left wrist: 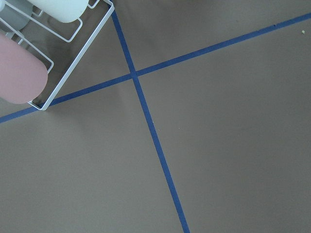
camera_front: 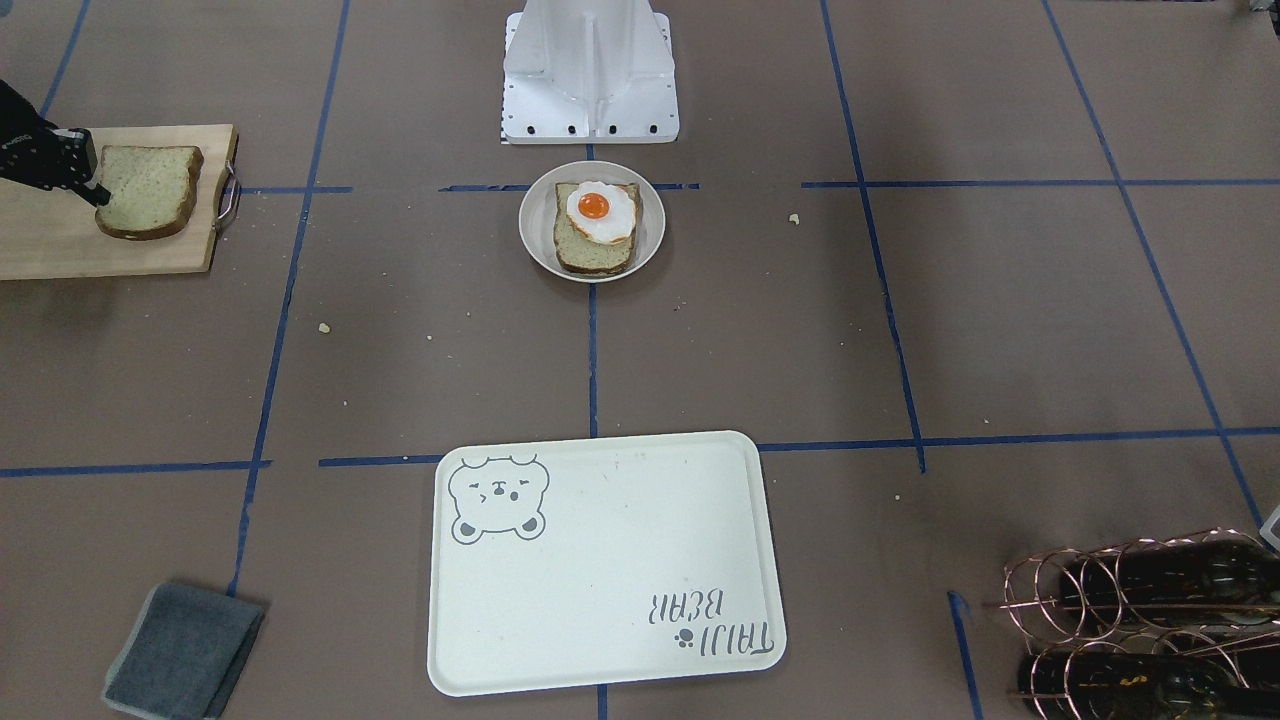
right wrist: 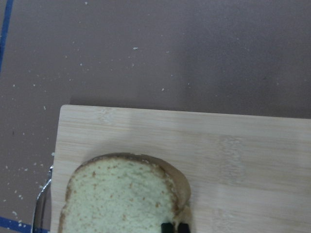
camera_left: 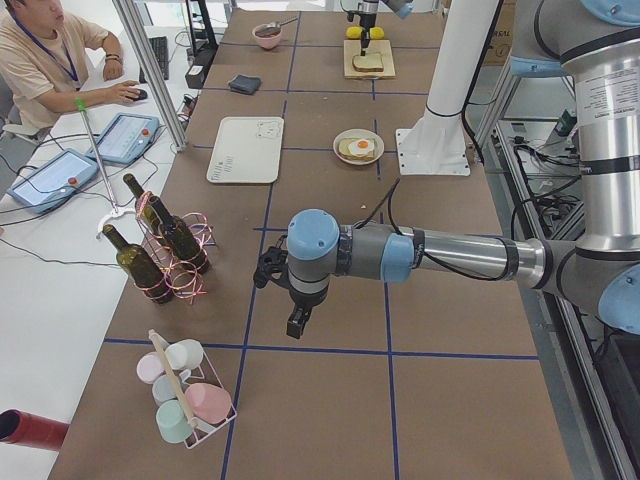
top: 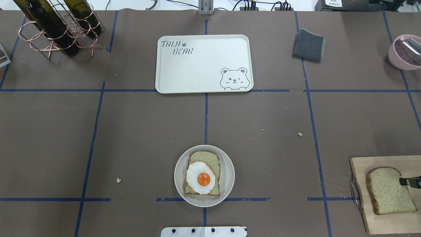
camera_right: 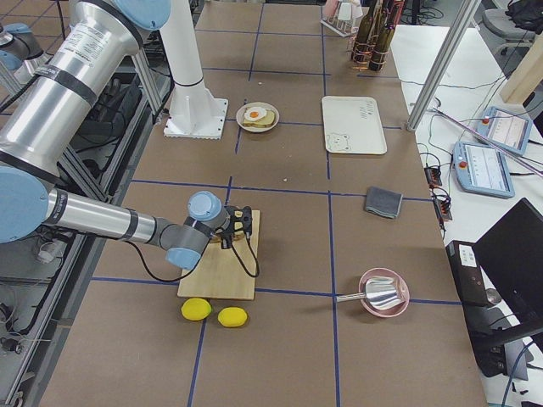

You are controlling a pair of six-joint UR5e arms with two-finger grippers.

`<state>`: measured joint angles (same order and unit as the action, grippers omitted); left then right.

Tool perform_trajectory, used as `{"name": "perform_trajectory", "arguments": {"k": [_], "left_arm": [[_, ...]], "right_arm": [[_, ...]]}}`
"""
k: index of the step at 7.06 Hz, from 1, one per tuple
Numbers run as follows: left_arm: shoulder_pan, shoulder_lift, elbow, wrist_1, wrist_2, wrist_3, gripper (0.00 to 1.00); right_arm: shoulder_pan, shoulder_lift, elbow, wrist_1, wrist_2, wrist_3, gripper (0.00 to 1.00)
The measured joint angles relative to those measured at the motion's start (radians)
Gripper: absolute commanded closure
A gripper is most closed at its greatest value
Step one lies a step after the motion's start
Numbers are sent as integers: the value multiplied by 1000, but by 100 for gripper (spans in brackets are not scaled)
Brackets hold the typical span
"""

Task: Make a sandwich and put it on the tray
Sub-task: 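Lower the right gripper onto the bread slice on the cutting board and grasp it, then lift the bread slice with the right gripper and carry it over the plate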

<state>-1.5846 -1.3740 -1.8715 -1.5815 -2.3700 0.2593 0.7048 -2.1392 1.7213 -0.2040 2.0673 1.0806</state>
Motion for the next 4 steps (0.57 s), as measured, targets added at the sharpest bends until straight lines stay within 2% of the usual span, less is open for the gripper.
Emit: {"name": "perform_trajectory", "arguments": {"k": [2, 4], "left_arm": [[1, 0, 0, 0, 0, 0, 0], [1, 0, 0, 0, 0, 0, 0]], "right_arm": [[3, -2, 15, 0, 14, -3, 100], [35, 3, 81, 0, 105, -2, 100]]}}
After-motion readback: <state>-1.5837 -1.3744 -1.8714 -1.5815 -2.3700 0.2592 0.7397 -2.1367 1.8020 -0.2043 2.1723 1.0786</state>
